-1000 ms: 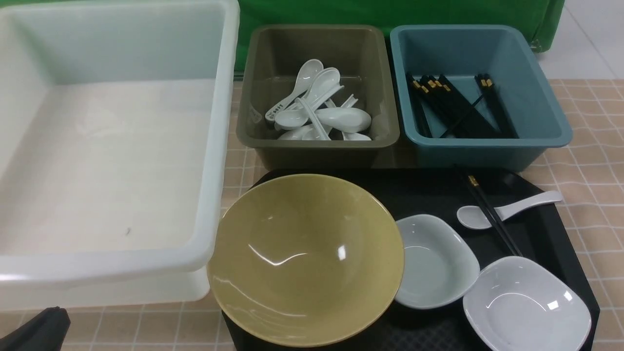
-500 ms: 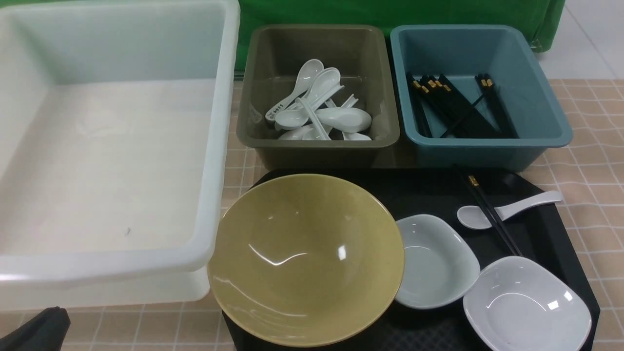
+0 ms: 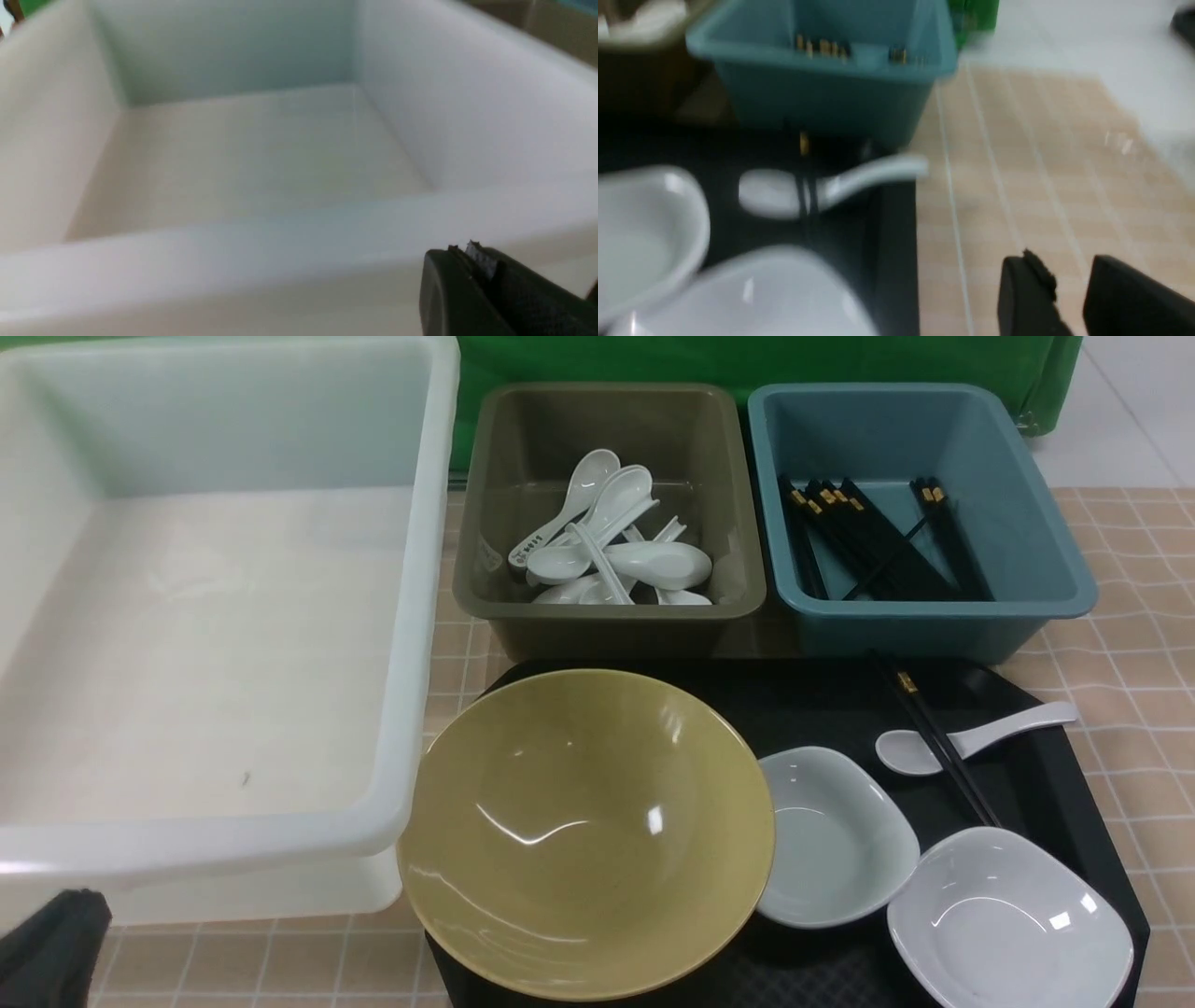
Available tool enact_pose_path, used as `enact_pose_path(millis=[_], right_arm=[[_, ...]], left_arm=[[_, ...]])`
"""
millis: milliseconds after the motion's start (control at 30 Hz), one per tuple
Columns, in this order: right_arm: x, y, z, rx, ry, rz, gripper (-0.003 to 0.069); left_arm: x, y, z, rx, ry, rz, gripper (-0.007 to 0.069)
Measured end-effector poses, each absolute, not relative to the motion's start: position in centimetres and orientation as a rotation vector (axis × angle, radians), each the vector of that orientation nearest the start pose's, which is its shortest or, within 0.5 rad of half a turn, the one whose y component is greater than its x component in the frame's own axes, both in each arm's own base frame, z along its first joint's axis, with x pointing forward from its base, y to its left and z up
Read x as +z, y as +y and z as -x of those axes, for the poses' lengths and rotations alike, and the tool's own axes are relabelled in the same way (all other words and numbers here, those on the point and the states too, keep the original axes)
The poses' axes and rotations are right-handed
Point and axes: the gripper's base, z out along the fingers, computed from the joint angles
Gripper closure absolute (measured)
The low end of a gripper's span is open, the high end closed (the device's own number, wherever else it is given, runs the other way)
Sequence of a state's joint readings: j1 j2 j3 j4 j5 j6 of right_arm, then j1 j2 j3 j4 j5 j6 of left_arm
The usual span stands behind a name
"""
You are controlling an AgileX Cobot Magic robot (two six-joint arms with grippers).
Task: On brown table put chopsticks spoon bowls plates into blue grey white boxes.
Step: 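Grasp the large bowl on the tray by its rim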
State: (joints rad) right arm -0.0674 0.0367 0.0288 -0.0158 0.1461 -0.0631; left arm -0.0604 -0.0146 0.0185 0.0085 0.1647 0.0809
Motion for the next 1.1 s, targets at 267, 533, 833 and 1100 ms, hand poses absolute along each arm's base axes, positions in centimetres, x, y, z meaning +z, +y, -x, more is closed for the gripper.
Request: enact_pose_path(millis=[267, 533, 833, 1100], right_arm=[[24.1, -0.3, -5.0, -0.119, 1.090, 0.007, 0.0421], [26.1, -0.3, -3.7, 0.002, 0.825, -0.061, 0.0421], [33.0, -0.4, -5.0, 0.015, 0.974, -0.077, 0.0512], [32.2, -0.7, -10.9, 0.011, 1.639, -0.121, 0.0621]], left_arm=[[23.2, -0.3, -5.0, 0.025, 1.211, -0.093, 0.0631], [25.7, -0.1, -3.8, -0.069, 0.931, -0.008, 0.0631], [36.5, -0.2, -5.6, 0.130, 1.050, -0.117, 0.0631], [37.5, -1.4, -15.8, -0.062, 1.522, -0.074, 0.0631]])
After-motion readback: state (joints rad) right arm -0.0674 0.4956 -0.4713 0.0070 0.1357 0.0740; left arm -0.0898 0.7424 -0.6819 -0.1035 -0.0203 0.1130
